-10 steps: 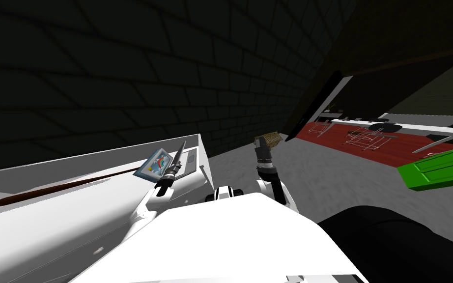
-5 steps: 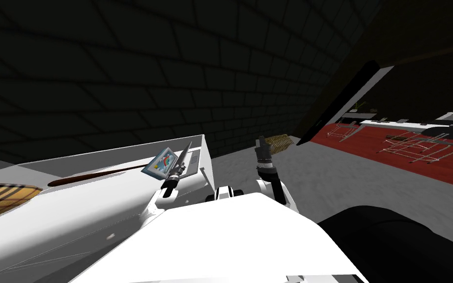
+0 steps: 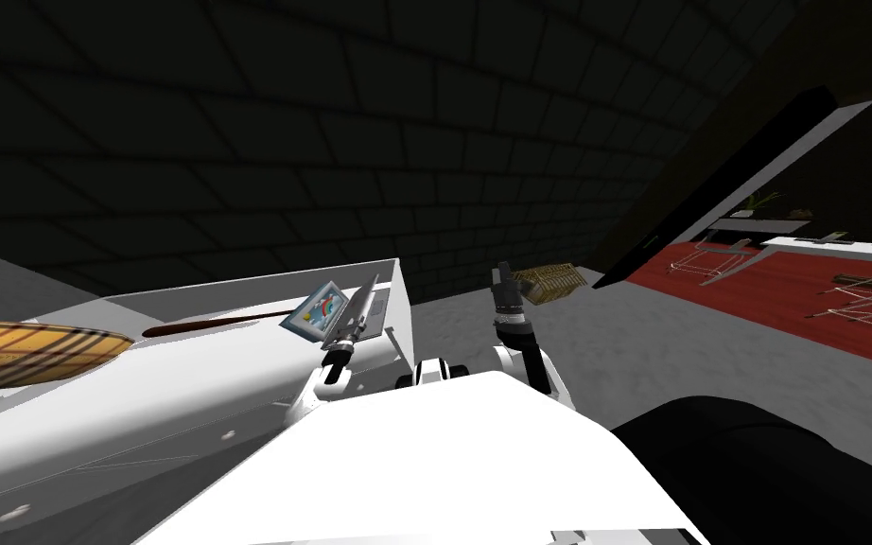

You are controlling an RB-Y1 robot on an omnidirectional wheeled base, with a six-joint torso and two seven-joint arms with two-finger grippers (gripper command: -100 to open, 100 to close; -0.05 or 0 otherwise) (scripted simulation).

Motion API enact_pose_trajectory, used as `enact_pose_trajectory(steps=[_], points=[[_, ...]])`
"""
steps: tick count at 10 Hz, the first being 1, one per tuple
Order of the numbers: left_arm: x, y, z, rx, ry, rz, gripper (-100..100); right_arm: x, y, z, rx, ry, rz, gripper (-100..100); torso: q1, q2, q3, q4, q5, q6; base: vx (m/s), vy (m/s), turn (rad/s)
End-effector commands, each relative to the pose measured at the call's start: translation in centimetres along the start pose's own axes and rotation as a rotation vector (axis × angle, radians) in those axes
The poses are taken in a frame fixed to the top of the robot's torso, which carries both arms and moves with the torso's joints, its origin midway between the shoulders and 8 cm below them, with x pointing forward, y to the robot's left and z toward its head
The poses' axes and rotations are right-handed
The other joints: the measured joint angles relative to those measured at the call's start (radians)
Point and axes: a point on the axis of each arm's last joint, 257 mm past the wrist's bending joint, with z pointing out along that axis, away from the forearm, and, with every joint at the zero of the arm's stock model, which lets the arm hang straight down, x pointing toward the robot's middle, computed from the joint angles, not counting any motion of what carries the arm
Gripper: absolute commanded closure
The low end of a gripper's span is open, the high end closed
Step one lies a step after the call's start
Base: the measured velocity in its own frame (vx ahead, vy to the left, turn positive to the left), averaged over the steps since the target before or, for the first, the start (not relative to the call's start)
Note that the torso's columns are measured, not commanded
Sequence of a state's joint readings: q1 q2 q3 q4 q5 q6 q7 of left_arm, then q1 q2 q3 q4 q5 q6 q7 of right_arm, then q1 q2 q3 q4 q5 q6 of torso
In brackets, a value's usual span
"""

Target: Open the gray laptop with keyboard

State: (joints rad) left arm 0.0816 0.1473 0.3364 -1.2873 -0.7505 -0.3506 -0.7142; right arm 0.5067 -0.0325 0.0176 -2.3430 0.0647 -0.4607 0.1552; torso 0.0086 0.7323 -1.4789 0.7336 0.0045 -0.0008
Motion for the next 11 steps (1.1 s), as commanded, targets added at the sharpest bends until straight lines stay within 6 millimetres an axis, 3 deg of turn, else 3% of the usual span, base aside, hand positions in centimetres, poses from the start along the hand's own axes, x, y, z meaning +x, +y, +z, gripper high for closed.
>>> enact_pose_trajectory(steps=[1, 2, 11], points=[[1.8, -1.6, -0.2, 0.029, 0.017, 0.047, 100, 0.0, 0.0, 0.0, 0.0, 0.0, 0.0, 0, -0.002, -0.001, 0.0, 0.0, -0.001, -0.001, 0.053, -0.041, 0.096], [-0.1, -0.9, 1.2, 0.017, 0.012, 0.044, -100, 0.0, 0.0, 0.0, 0.0, 0.0, 0.0, 0, -0.003, 0.001, 0.0, 0.002, -0.002, 0.0, -0.053, -0.011, -0.083], [-5.2, 2.2, 5.6, -0.052, 0.011, 0.046, -100, 0.0, 0.0, 0.0, 0.0, 0.0, 0.0, 0, -0.008, 0.005, 0.003, 0.004, -0.004, 0.001, -0.088, -0.008, -0.079]])
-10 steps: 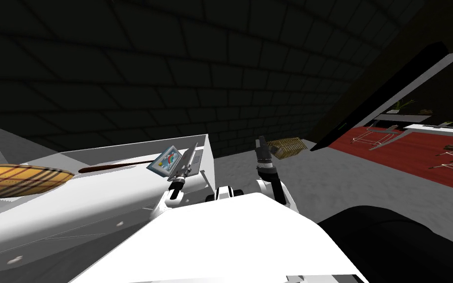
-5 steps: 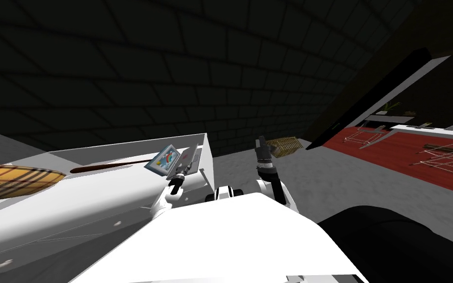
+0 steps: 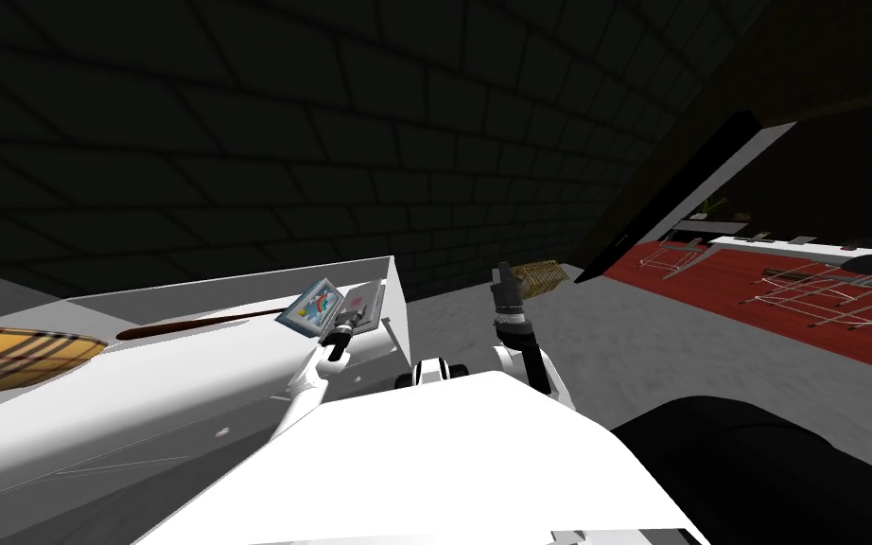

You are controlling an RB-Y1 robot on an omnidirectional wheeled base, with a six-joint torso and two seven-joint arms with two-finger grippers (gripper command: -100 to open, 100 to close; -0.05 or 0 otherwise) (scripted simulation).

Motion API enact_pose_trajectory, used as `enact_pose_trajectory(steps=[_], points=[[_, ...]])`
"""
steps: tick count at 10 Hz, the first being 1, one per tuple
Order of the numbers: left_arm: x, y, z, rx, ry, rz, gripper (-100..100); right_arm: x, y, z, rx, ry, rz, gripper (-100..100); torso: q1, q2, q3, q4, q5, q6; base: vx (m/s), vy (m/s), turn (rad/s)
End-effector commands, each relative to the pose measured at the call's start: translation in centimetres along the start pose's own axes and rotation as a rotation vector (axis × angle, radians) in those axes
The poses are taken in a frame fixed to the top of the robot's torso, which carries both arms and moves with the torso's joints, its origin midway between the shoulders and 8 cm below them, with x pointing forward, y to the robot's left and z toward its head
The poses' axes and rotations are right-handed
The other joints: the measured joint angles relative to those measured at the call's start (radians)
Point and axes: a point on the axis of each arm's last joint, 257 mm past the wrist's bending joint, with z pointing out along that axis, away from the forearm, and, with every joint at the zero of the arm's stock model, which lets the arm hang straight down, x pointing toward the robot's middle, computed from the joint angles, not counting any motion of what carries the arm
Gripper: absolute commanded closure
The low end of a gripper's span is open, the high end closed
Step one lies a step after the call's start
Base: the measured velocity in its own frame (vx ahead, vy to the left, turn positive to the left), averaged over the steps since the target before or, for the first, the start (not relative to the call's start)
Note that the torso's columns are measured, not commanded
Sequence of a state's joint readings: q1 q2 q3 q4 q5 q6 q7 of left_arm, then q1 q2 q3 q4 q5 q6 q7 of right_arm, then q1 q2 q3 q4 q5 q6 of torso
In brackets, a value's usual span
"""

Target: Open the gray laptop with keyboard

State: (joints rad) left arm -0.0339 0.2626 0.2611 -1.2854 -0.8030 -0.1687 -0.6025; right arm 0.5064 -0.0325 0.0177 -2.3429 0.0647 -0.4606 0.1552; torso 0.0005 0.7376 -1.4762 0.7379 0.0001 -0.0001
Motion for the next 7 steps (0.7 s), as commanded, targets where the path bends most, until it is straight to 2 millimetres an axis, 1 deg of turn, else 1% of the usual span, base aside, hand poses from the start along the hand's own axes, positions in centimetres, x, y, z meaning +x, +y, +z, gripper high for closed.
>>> enact_pose_trajectory(steps=[1, 2, 7], points=[[-0.67, 0.41, 0.57, -0.01, -0.001, 0.0, -100, 0.0, 0.0, 0.0, 0.0, 0.0, 0.0, 0, 0.001, 0.0, 0.0, 0.0, 0.0, 0.0, -0.044, 0.003, -0.018], [-0.7, 0.5, 0.63, -0.013, 0.0, -0.002, 0, 0.0, 0.0, 0.0, 0.0, 0.0, 0.0, 0, 0.0, -0.002, -0.001, 0.0, 0.0, 0.0, -0.009, 0.0, 0.003], [-0.69, 0.5, 0.62, -0.013, 0.0, -0.002, 0, 0.0, 0.0, -0.01, 0.0, 0.0, 0.0, 0, -0.001, 0.001, 0.001, 0.0, 0.0, 0.0, 0.0, 0.0, 0.0]])
